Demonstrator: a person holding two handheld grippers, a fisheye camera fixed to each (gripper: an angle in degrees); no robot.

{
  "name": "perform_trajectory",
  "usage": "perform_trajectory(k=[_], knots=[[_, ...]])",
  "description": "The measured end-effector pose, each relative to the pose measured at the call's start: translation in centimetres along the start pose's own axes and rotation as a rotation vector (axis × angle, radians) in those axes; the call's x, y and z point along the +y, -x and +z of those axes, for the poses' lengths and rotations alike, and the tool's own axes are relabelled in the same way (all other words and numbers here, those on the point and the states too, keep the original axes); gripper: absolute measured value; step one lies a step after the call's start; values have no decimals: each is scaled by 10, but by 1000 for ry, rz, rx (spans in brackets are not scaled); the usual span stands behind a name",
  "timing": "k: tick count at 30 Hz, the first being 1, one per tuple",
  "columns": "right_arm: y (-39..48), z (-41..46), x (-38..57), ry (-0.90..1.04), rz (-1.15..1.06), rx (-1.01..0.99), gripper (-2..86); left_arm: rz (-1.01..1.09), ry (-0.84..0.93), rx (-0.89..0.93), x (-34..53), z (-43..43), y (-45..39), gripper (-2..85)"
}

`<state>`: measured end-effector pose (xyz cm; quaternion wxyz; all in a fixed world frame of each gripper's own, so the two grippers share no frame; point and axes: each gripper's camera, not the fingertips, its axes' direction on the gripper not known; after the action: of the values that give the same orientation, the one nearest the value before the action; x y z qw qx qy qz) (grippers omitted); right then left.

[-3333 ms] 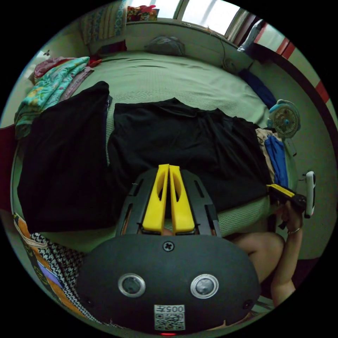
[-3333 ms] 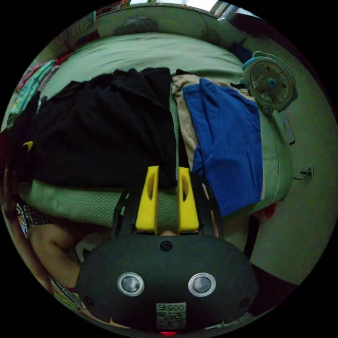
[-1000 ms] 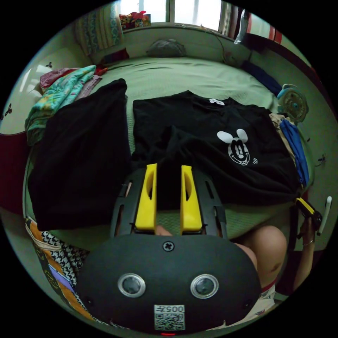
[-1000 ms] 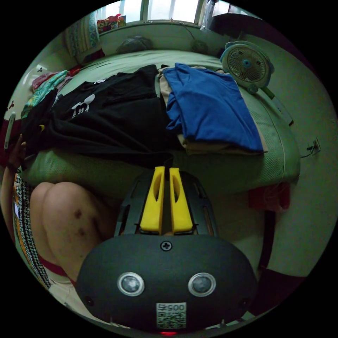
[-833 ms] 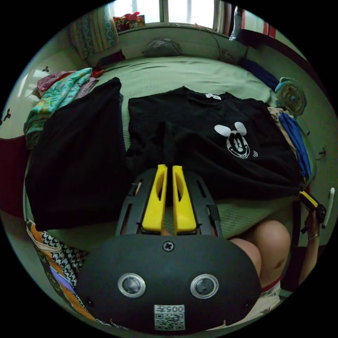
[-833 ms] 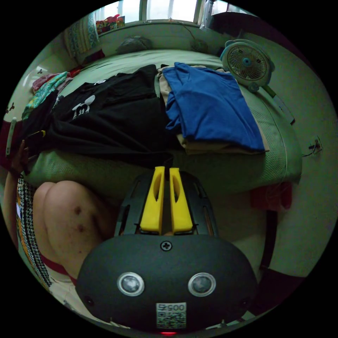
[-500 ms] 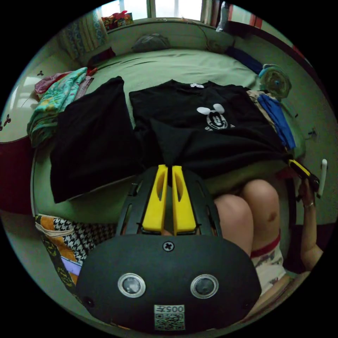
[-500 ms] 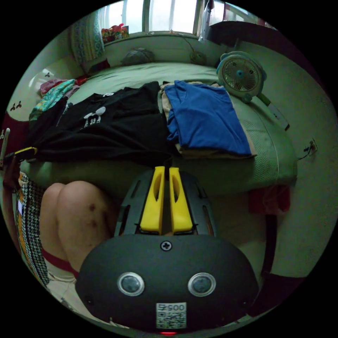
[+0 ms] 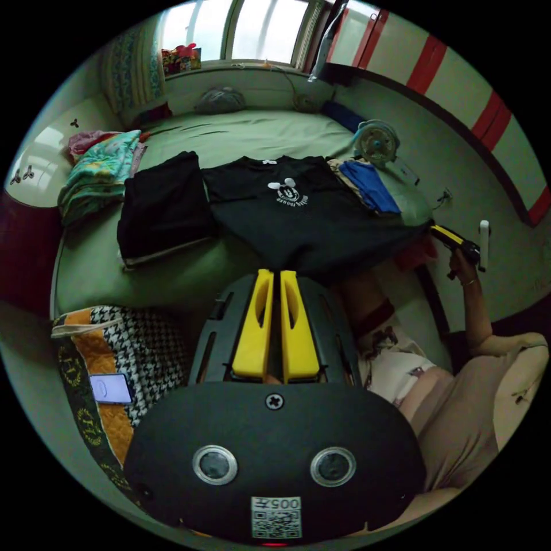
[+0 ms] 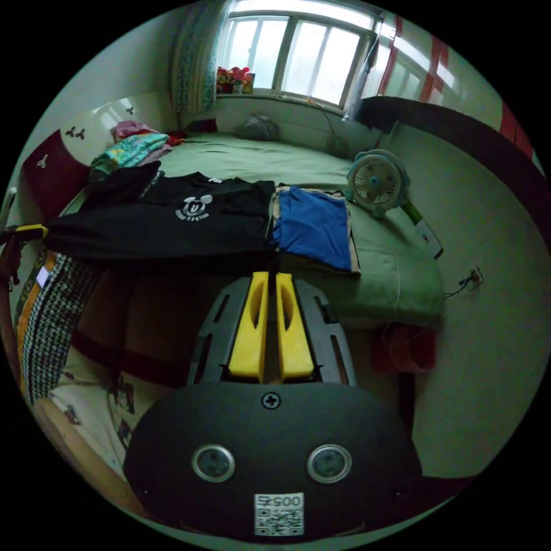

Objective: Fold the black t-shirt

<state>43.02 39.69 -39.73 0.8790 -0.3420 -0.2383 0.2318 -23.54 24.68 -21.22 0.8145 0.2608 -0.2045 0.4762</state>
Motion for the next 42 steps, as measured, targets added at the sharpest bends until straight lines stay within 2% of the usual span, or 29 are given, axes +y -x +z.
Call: perform_trajectory(k=[7, 13, 19, 27, 33, 37, 42], knots=[[19, 28, 20, 224, -80, -12, 4, -119, 120, -26, 23, 19, 24, 7], [14, 37, -14, 147, -12, -75, 53, -192, 100, -85, 4, 21, 48, 8], [40, 75, -92, 77, -17, -124, 81, -156, 7, -73, -62, 52, 46, 59], [79, 160, -210, 80, -38, -122, 80, -129, -66, -95, -186, 132, 43, 96], [86, 240, -296, 150, 35, -103, 74, -155, -42, -120, -262, 194, 57, 118], [96, 273, -338, 96, 16, -97, 71, -165, -31, -112, -298, 228, 66, 119], [104, 312, -371, 128, -7, -106, 65, -128, 2, -127, -340, 273, 71, 129]])
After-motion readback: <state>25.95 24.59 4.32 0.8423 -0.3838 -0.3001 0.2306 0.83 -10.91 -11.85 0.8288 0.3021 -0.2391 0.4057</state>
